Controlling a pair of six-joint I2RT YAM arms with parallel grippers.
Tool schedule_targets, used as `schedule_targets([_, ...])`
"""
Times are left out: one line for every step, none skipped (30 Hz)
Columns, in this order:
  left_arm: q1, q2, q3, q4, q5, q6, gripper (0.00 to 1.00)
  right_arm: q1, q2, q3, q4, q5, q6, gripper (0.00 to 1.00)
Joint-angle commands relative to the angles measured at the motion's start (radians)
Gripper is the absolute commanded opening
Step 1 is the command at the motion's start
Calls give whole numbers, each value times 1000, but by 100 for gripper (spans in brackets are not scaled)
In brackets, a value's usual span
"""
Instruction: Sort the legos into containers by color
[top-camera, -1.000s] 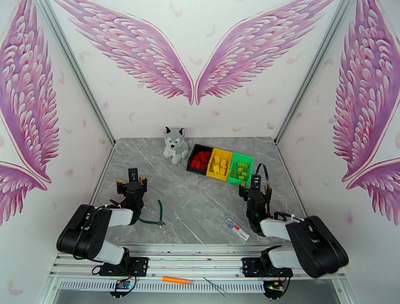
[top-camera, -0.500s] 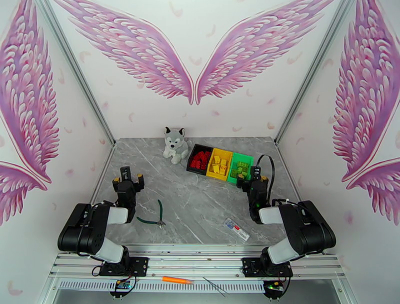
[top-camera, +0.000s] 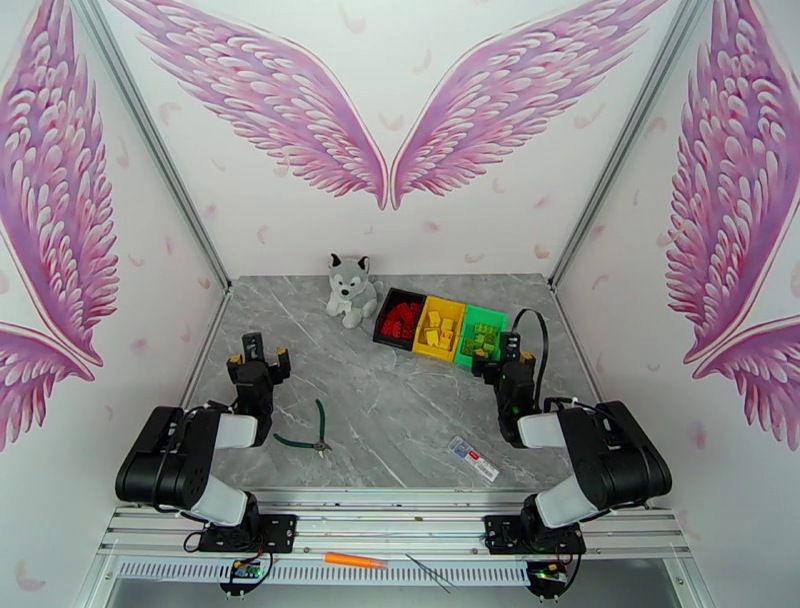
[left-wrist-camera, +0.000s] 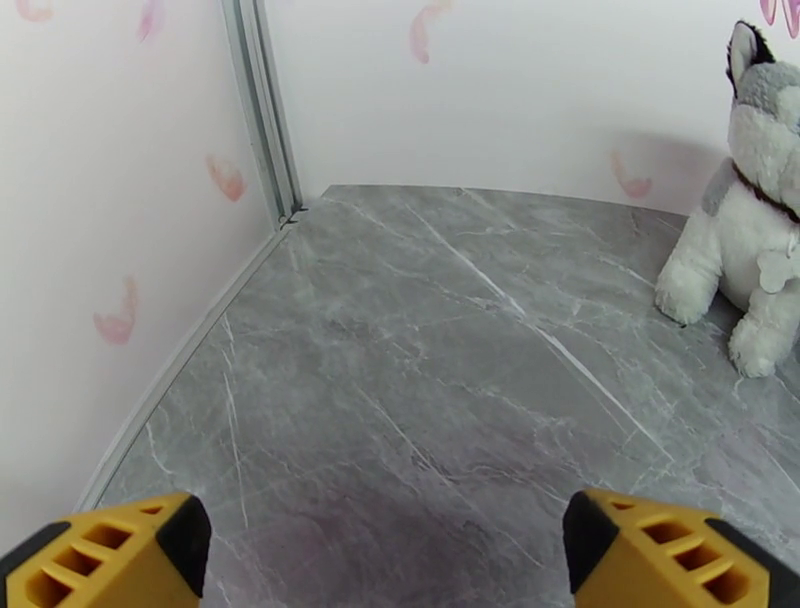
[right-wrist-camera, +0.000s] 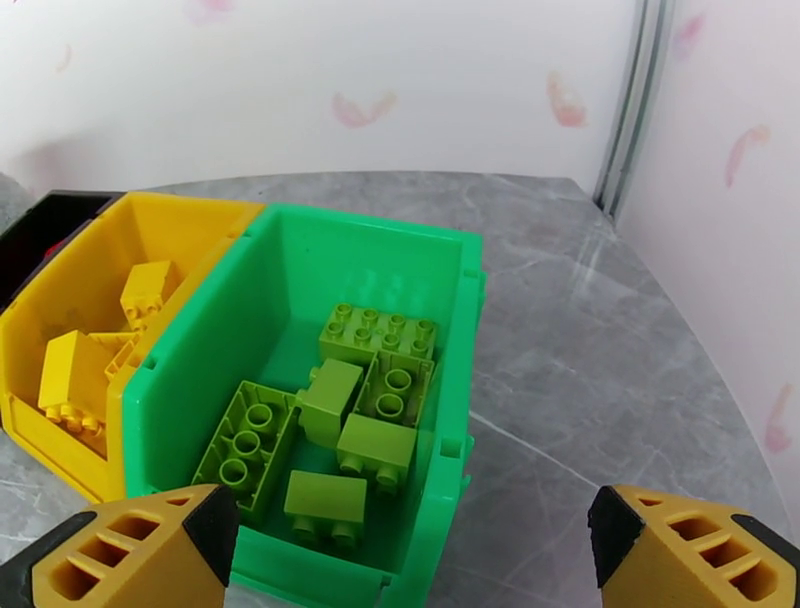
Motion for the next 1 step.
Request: schedule_targets([-1,7,11,20,-16,8,99,-7,4,16,-5,-16,6,99])
